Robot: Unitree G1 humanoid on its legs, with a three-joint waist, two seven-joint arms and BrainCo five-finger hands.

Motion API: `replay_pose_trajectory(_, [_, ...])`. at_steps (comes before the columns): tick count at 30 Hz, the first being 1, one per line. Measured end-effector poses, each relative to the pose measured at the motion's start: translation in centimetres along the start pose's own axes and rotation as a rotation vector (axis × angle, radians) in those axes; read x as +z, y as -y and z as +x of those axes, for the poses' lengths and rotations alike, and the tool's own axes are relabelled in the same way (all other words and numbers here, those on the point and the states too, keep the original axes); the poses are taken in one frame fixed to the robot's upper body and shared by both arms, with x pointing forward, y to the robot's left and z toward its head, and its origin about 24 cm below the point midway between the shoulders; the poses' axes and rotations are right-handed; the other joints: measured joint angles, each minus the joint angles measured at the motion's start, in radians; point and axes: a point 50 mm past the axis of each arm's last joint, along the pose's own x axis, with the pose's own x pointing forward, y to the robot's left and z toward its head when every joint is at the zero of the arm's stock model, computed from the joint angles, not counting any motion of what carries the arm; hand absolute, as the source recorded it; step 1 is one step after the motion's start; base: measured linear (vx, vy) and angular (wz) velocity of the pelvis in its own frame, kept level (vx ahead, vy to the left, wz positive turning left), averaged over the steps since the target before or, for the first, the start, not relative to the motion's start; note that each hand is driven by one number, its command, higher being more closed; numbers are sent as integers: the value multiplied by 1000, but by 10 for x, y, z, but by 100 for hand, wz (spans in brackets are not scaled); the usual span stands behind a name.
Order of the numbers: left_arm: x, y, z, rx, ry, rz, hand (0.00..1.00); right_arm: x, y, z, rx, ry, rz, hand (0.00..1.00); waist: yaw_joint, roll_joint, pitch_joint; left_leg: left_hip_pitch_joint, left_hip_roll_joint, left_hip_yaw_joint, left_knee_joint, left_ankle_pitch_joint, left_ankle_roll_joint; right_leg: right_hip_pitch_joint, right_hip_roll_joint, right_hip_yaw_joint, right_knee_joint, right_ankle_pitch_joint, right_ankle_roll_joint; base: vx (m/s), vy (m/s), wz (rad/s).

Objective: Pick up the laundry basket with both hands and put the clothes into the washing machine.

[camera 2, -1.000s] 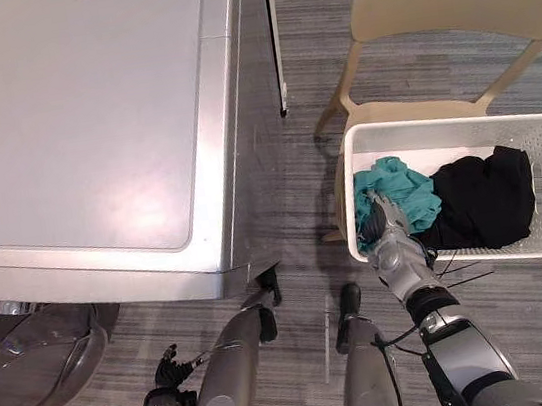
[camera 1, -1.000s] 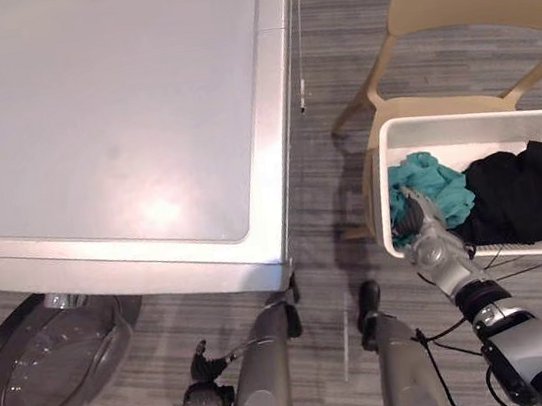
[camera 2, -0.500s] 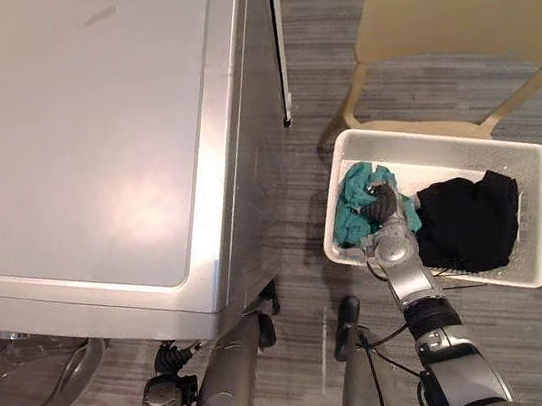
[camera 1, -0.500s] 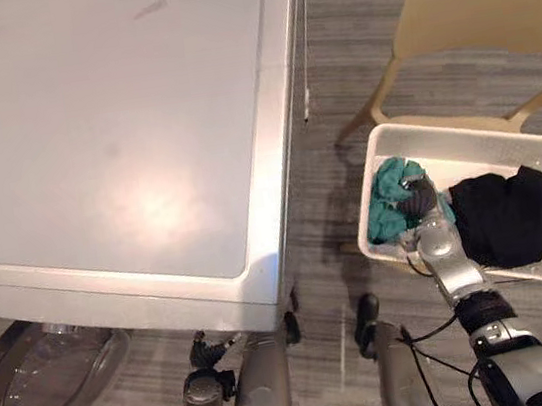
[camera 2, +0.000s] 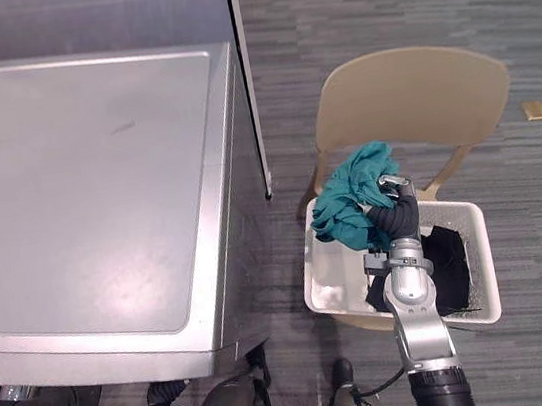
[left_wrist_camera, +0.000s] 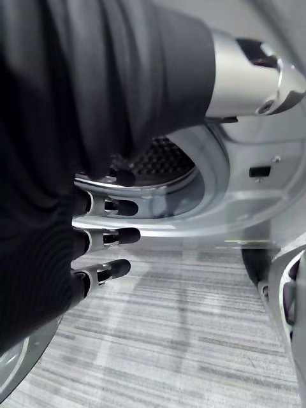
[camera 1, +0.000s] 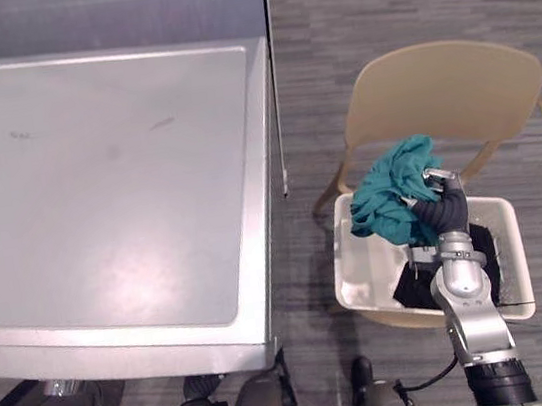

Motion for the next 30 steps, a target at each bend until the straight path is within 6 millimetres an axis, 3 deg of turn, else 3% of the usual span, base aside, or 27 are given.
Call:
replay_pose_trajectory(5, [-2,-2,0,4,-7,-8,0,9,-24,-6,89,35,164,100,-16,3,0,-51,14,-73,85,-25,14,-61,5,49,164,-10,13,-24,53,26])
replay_pose_trajectory(7, [3,-3,1,6,8,-18,0,9,-26,-7,99,38,189,100,-19,7,4,-95,-5,-152,148,-41,37,-113,-7,154,465,-104,13,-86,-27,129])
replay_pose_trajectory(8, [3,-3,1,9,8,-24,0,9,-27,-8,101,37,190,100,-18,6,3,-103,-17,-176,164,-46,39,-114,-10,179,536,-115,25,-75,-64,147])
replay_pose_trajectory(9, [2,-3,0,25,5,-58,0,15,-31,-11,120,54,204,100,7,0,-1,-137,-43,-213,202,-55,27,-110,-6,263,653,-129,45,-81,-100,110])
replay_pose_trajectory(11, [0,-5,-3,44,6,-85,0,23,-38,-12,149,91,226,100,28,0,-1,-183,-56,-235,247,-54,24,-85,7,328,631,-138,50,-131,-141,72])
replay_pose_trajectory(12, [-2,-4,-5,51,2,-113,0,27,-40,-12,155,114,236,100,46,2,-2,-220,-57,-245,278,-50,20,-63,8,336,576,-198,56,-162,-150,31])
replay_pose_trajectory(13, [-4,-3,-7,54,0,-125,0,29,-42,-11,159,123,240,100,52,4,-3,-239,-55,-253,292,-44,20,-50,10,323,540,-231,43,-290,-264,28])
replay_pose_trajectory(14, [-7,3,-11,49,-7,-158,0,31,-41,-10,159,136,240,100,66,15,-14,-288,-46,-278,310,-22,2,-28,19,267,446,-294,1,-277,-240,42])
replay_pose_trajectory(15, [-5,7,-14,44,2,-182,0,31,-40,-9,163,143,229,100,62,39,-28,-327,-34,-321,293,17,-9,-28,44,218,386,-319,-22,-299,-252,54])
replay_pose_trajectory(16, [-2,9,-15,37,15,-196,0,31,-38,-8,165,144,218,100,59,55,-33,-337,-22,-341,265,48,-10,-30,65,197,368,-323,-28,-363,-267,86])
replay_pose_trajectory(18, [17,25,-18,-28,92,-189,0,27,-28,-5,177,146,149,100,47,131,-31,-292,28,-363,68,117,43,-10,148,115,295,-296,-74,-422,-274,100])
replay_pose_trajectory(19, [21,30,-21,-48,114,-184,0,26,-26,-3,180,145,133,100,56,141,-26,-281,41,-367,69,138,36,5,142,88,273,-304,-91,-383,-133,93])
replay_pose_trajectory(20, [22,42,-25,-96,123,-158,0,18,-20,-3,160,114,110,100,37,131,-26,-303,12,-307,168,113,73,30,113,20,276,-313,-102,-390,-144,127])
replay_pose_trajectory(21, [30,43,-26,-127,163,-129,0,13,-16,-3,126,88,116,100,2,90,-48,-344,-52,-232,281,75,119,20,57,-50,282,-312,-102,-277,-125,141])
replay_pose_trajectory(22, [40,42,-26,-133,210,-119,0,13,-12,-2,104,92,117,100,1,61,-60,-363,-76,-184,359,56,124,-5,27,-67,281,-301,-99,-216,-166,116])
replay_pose_trajectory(23, [51,39,-26,-131,258,-121,0,15,-9,-1,94,102,114,100,-1,48,-66,-363,-84,-154,433,22,112,-17,16,-78,265,-281,-101,-149,-117,72])
replay_pose_trajectory(25, [84,29,-32,-115,422,-148,0,16,-8,-1,112,109,104,100,-18,72,-82,-281,-37,-111,540,-115,63,-26,23,-132,247,-249,-105,-105,-50,80])
replay_pose_trajectory(27, [115,30,-40,-147,563,-135,0,16,-9,-1,139,108,104,100,-26,80,-88,-213,-55,-121,356,-117,34,-33,34,-180,234,-243,-104,-118,13,91])
replay_pose_trajectory(30, [146,38,-59,-219,737,-113,0,16,-19,-4,222,104,140,100,-23,79,-96,-98,-105,-167,58,-21,3,-22,19,-236,194,-215,-103,-104,7,63])
